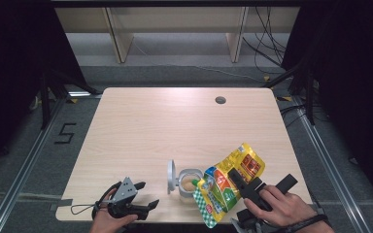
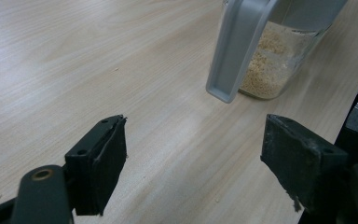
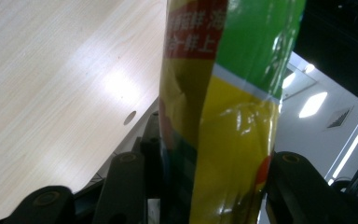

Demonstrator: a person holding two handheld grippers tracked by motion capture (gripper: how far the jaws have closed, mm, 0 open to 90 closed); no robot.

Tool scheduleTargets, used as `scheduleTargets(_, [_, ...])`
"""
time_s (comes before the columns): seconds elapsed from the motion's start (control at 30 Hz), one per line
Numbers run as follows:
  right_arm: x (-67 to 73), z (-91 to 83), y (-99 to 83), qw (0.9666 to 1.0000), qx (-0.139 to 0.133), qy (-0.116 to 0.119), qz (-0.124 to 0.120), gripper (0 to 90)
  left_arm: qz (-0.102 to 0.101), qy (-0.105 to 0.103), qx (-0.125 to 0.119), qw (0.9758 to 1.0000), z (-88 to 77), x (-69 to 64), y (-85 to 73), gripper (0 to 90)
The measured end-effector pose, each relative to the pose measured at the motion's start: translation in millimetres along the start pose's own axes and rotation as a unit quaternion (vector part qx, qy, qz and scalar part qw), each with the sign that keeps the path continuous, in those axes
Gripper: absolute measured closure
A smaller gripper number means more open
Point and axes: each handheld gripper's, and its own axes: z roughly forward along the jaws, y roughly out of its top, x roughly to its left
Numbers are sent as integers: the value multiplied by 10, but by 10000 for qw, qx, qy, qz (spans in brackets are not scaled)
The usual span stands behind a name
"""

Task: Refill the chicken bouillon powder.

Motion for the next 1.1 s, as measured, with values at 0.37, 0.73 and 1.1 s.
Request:
scheduleTargets(0.37, [113,-52,12,9956,-66,-139,923,652,-21,4,10,10000,0,-4,0,216])
scheduleTargets(0.73, [361,-32,49,9597,-560,-563,2697,665,-73,-3,-22,10000,4,-11,-1,217])
scheduleTargets(1.1, [528,11,0,9148,-1176,-475,3834,669,18,68,5,10000,16,2,-8,217])
